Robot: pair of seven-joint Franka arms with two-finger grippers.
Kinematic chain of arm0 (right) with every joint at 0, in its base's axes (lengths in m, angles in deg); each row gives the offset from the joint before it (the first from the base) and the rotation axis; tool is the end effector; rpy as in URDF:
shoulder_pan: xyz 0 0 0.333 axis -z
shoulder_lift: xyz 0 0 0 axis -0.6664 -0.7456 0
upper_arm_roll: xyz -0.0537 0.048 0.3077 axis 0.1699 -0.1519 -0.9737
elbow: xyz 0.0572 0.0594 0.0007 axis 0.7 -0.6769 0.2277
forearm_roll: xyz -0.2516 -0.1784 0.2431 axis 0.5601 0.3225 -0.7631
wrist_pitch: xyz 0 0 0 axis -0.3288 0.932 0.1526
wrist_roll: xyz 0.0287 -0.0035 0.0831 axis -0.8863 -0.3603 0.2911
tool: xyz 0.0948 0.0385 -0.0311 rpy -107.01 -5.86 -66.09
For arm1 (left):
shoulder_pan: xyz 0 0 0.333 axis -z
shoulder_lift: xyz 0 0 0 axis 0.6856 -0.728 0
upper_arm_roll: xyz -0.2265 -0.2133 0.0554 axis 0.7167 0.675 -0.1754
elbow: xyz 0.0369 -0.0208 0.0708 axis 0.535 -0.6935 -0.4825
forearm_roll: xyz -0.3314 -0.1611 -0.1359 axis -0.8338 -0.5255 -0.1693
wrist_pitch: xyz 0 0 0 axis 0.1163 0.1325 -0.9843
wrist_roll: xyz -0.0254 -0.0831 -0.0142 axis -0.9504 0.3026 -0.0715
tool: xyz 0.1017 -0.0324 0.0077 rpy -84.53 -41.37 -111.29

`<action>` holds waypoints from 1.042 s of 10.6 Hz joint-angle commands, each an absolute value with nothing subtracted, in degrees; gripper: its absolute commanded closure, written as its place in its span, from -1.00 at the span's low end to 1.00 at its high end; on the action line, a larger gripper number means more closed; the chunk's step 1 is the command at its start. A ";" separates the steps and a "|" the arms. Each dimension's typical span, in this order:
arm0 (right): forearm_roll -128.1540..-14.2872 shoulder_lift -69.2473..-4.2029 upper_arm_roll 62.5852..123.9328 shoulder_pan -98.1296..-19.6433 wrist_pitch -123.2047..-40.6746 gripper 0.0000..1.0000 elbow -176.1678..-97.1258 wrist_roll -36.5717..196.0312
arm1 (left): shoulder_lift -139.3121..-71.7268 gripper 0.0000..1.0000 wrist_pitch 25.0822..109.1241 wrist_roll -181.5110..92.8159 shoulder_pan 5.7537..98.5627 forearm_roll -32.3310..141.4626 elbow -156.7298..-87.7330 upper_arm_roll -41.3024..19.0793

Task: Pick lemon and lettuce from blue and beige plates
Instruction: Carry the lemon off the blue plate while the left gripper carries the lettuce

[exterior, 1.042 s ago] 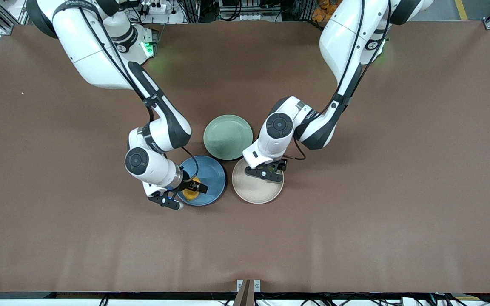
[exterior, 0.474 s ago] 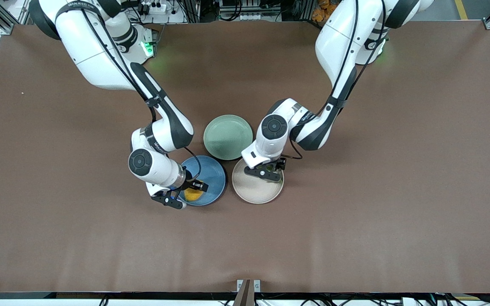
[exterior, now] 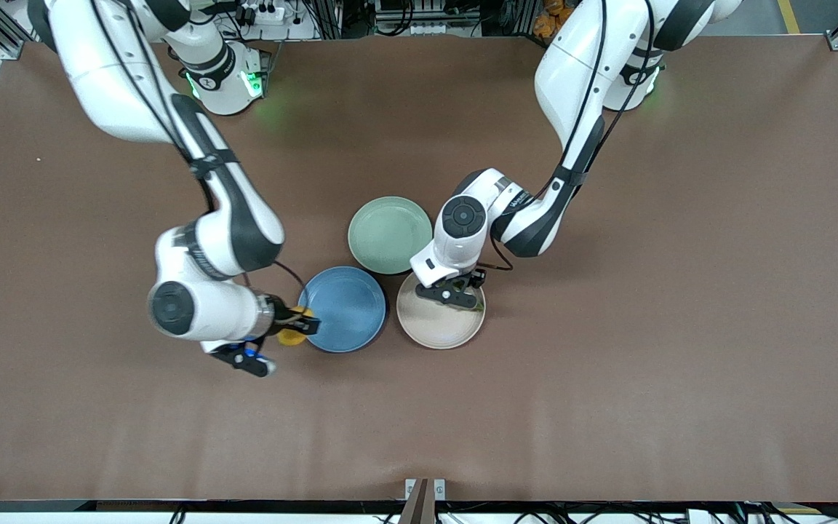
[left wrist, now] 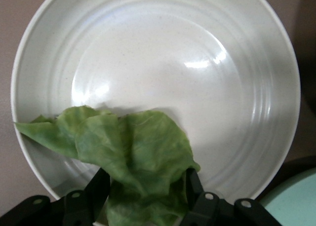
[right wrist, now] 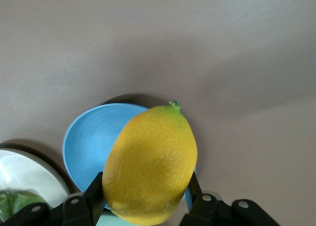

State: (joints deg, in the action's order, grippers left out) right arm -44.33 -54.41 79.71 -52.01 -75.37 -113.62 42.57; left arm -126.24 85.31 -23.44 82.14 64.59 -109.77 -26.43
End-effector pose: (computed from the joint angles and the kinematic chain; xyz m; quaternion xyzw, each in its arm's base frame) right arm 0.6890 0.2181 0.3032 -0.9754 0.1662 0.1159 0.0869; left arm 0.5353 -0.4702 0.1837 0.9921 -0.1236 0.0059 0.0185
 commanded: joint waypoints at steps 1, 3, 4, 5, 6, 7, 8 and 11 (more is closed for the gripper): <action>-45.10 -51.95 79.02 -46.56 -69.87 1.00 -115.05 51.71 | -126.13 0.61 85.29 -20.83 82.75 66.46 -109.09 -27.15; -44.57 -49.57 79.37 -41.29 -68.80 1.00 -118.46 61.11 | -124.99 1.00 84.07 -18.73 82.75 66.46 -109.00 -27.33; -43.79 -48.86 79.46 -39.00 -69.15 1.00 -120.92 65.51 | -124.03 1.00 82.58 -18.28 82.66 66.46 -108.92 -27.68; -40.99 -48.25 79.37 -37.67 -69.50 1.00 -123.21 68.78 | -122.37 1.00 80.65 -18.45 82.22 66.46 -108.92 -27.94; -39.40 -47.20 79.37 -36.44 -70.81 1.00 -125.67 70.81 | -119.65 1.00 78.37 -18.54 81.96 66.46 -108.92 -28.29; -39.21 -46.06 79.37 -33.64 -72.65 1.00 -128.74 75.53 | -116.06 1.00 75.22 -18.54 80.91 66.37 -108.92 -28.90; -39.38 -45.52 79.20 -29.96 -75.71 1.00 -131.90 82.10 | -113.06 1.00 72.92 -18.72 78.81 66.46 -108.92 -28.91; -39.38 -44.99 79.28 -27.47 -79.43 1.00 -135.71 88.65 | -106.81 1.00 65.80 -22.56 71.62 66.55 -109.00 -28.91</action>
State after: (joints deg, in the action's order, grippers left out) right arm -39.82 -47.92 80.23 -28.40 -78.11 -132.12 86.33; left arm -109.96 68.35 -20.68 75.22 64.90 -106.85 -29.31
